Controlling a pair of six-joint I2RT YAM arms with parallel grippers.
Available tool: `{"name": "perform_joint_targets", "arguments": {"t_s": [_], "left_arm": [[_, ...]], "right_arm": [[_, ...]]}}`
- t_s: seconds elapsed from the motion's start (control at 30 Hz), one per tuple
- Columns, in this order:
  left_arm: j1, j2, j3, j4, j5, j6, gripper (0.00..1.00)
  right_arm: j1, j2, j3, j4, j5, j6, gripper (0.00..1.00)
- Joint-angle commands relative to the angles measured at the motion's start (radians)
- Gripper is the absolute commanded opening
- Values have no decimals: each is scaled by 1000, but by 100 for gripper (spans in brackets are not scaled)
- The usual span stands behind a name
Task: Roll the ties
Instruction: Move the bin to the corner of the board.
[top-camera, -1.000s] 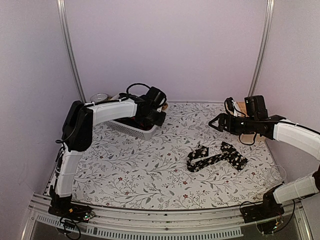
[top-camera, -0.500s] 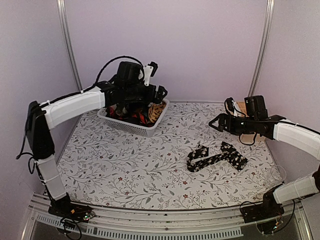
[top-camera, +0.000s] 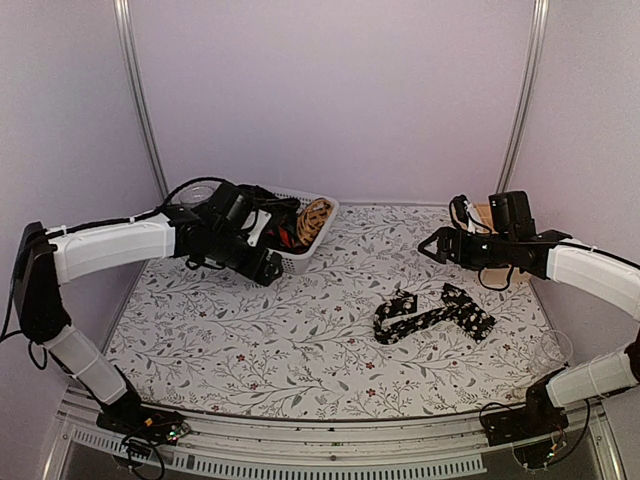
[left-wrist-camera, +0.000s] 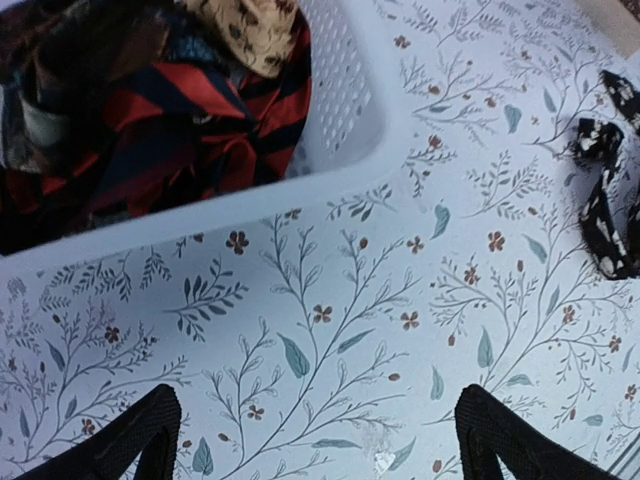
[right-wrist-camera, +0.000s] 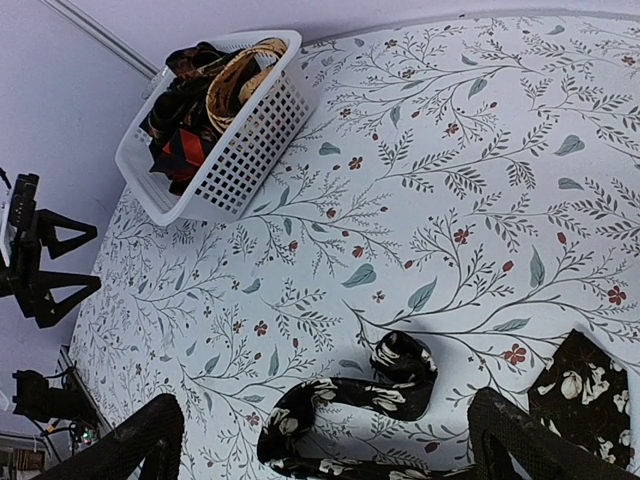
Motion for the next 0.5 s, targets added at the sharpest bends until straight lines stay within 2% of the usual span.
{"name": "perform_joint_targets", "arguments": {"t_s": [0.0, 0.47], "left_arm": [[45, -17, -76, 72, 7, -53, 96], [147, 373, 106, 264, -22, -23, 96]], "right_arm": [[9, -67, 6, -13, 0, -11, 100], [10, -96, -5, -25, 12, -12, 100]]}}
